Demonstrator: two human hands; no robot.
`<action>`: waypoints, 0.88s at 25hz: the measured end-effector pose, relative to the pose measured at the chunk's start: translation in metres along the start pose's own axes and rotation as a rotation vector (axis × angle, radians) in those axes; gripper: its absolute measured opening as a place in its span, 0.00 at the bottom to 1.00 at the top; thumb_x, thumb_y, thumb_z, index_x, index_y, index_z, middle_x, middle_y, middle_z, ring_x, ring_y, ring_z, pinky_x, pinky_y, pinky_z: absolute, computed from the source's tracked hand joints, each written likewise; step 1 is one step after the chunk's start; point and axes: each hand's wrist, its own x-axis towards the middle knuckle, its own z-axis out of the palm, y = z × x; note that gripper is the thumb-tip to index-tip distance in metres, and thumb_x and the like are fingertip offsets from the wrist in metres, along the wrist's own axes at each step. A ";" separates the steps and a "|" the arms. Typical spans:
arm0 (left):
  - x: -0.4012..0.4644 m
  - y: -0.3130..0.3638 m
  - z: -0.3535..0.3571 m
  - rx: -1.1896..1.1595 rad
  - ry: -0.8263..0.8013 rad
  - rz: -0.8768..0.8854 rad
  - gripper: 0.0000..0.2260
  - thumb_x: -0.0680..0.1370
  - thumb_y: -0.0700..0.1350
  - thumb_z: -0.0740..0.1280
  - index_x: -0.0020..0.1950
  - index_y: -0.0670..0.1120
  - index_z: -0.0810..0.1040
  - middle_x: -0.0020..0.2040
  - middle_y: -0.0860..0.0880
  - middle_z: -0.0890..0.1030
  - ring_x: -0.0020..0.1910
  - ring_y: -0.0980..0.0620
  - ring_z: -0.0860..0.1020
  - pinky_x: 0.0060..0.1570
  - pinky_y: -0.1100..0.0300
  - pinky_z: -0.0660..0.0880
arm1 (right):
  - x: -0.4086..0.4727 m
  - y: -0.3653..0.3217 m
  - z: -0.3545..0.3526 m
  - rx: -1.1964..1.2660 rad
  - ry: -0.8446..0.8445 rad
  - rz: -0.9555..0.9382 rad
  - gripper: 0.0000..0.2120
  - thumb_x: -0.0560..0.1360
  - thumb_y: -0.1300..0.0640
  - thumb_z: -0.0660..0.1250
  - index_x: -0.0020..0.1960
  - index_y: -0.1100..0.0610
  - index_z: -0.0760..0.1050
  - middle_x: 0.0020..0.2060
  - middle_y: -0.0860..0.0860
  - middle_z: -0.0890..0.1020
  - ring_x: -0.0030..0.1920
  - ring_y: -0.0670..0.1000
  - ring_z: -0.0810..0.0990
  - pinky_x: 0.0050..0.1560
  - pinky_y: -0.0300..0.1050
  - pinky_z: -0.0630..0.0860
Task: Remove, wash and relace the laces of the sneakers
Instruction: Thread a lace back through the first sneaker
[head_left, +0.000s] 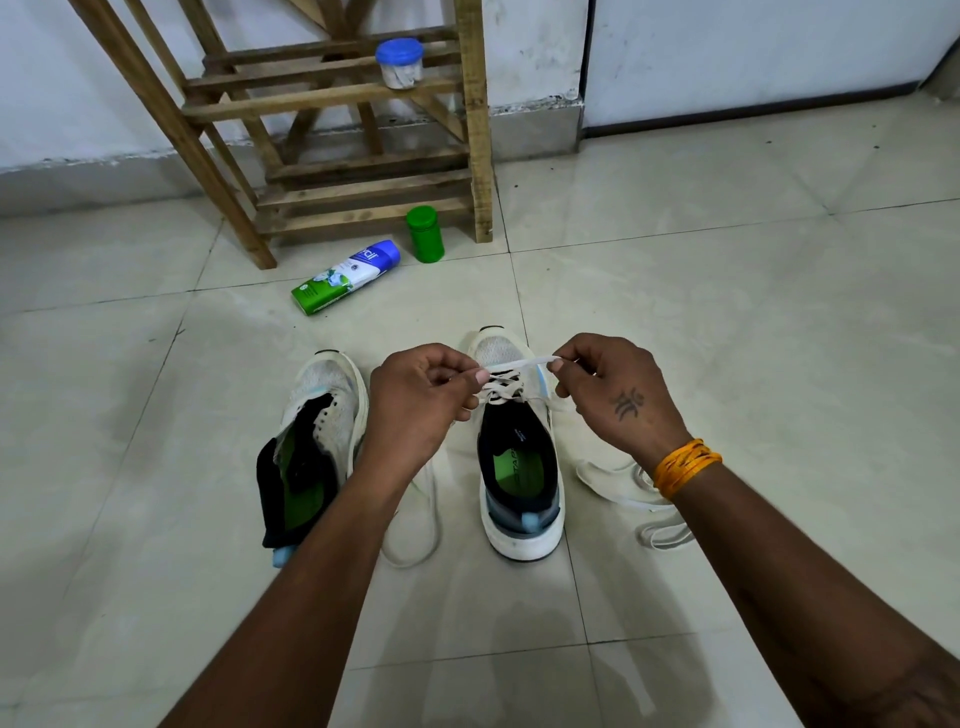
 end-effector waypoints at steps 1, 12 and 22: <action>0.001 -0.001 0.000 0.035 0.022 -0.002 0.05 0.74 0.40 0.78 0.42 0.41 0.84 0.33 0.46 0.84 0.31 0.51 0.82 0.32 0.59 0.80 | -0.001 0.002 0.001 -0.086 0.031 -0.018 0.06 0.80 0.51 0.67 0.46 0.49 0.82 0.37 0.47 0.83 0.40 0.51 0.81 0.41 0.46 0.74; 0.002 -0.007 0.009 0.096 -0.073 0.094 0.03 0.74 0.42 0.78 0.43 0.45 0.86 0.33 0.50 0.85 0.32 0.53 0.83 0.35 0.60 0.79 | -0.010 -0.011 0.029 0.073 -0.079 -0.250 0.04 0.79 0.55 0.69 0.51 0.52 0.83 0.35 0.43 0.83 0.36 0.46 0.82 0.43 0.53 0.82; 0.001 -0.055 0.015 0.052 -0.032 -0.217 0.01 0.72 0.44 0.76 0.41 0.47 0.86 0.37 0.47 0.86 0.40 0.46 0.87 0.45 0.50 0.85 | 0.002 -0.009 0.039 0.180 -0.141 0.060 0.06 0.76 0.59 0.73 0.41 0.55 0.84 0.32 0.49 0.85 0.29 0.46 0.80 0.38 0.52 0.85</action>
